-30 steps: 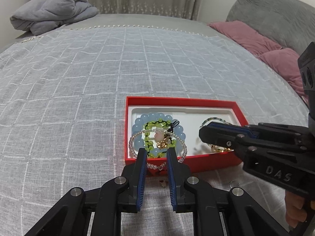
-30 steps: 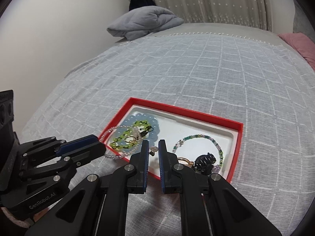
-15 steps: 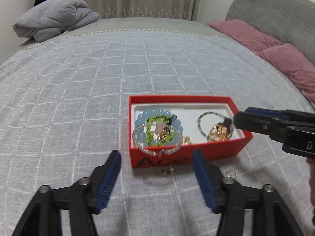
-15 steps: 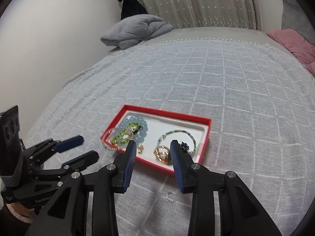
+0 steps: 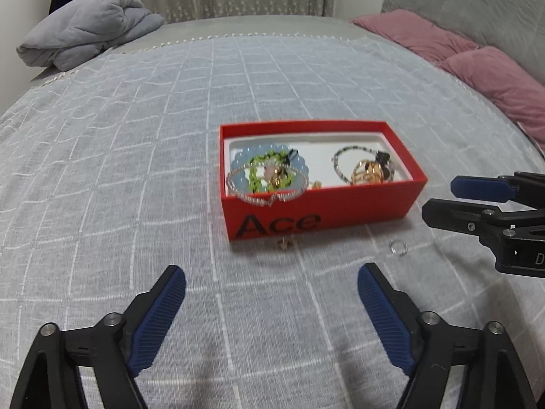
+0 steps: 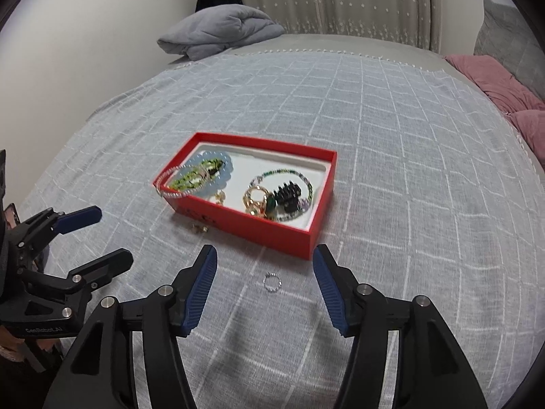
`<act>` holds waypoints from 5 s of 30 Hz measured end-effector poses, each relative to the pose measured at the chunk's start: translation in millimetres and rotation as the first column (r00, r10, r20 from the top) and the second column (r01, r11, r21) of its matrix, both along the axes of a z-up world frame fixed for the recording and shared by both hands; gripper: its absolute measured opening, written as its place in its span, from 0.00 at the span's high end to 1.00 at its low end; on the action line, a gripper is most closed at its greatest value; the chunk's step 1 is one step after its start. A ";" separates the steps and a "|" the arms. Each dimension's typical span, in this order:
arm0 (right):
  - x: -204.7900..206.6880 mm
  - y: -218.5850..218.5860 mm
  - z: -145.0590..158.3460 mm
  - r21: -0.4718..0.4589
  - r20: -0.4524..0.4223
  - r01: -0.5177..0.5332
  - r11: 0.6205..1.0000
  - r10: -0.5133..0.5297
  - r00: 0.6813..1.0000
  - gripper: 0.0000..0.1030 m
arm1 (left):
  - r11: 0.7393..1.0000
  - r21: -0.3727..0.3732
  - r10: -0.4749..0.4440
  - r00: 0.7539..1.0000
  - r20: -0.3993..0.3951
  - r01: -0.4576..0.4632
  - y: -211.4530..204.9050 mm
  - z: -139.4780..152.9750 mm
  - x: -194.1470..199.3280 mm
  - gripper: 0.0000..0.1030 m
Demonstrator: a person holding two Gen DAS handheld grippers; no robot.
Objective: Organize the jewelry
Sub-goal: 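Open both tools over the box and withdraw toward the silver ring, then grasp the silver ring with the right tool while the left grasps the small gold charm, then carry the silver ring and gold charm into the red box with both tools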
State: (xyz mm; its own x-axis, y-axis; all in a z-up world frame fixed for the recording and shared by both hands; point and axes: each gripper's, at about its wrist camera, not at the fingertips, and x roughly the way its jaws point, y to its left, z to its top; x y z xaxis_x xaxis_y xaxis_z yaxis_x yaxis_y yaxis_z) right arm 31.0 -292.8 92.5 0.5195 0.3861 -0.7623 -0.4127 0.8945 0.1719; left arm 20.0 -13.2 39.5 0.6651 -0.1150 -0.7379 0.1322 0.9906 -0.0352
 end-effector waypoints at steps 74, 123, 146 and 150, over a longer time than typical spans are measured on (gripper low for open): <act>6.4 32.1 -58.4 -0.129 0.013 -0.055 0.990 0.057 0.998 0.83 | 0.988 -0.151 -0.059 0.992 -0.113 0.041 -2.1 -52.7 53.2 0.62; 2.2 18.1 -19.3 -0.033 0.047 -0.040 0.999 0.041 0.998 0.83 | 0.989 -0.141 -0.045 0.999 0.030 0.049 -0.1 9.0 33.4 0.99; 69.8 -0.4 4.6 0.078 0.053 0.028 0.997 -0.032 0.998 0.83 | 0.976 -0.214 -0.047 0.999 -0.026 0.040 -22.2 6.3 108.3 0.99; 77.6 -3.3 -0.3 0.082 0.040 0.031 0.996 -0.035 0.999 0.83 | 0.962 -0.269 -0.052 0.998 -0.044 0.039 -19.2 -3.8 119.5 0.99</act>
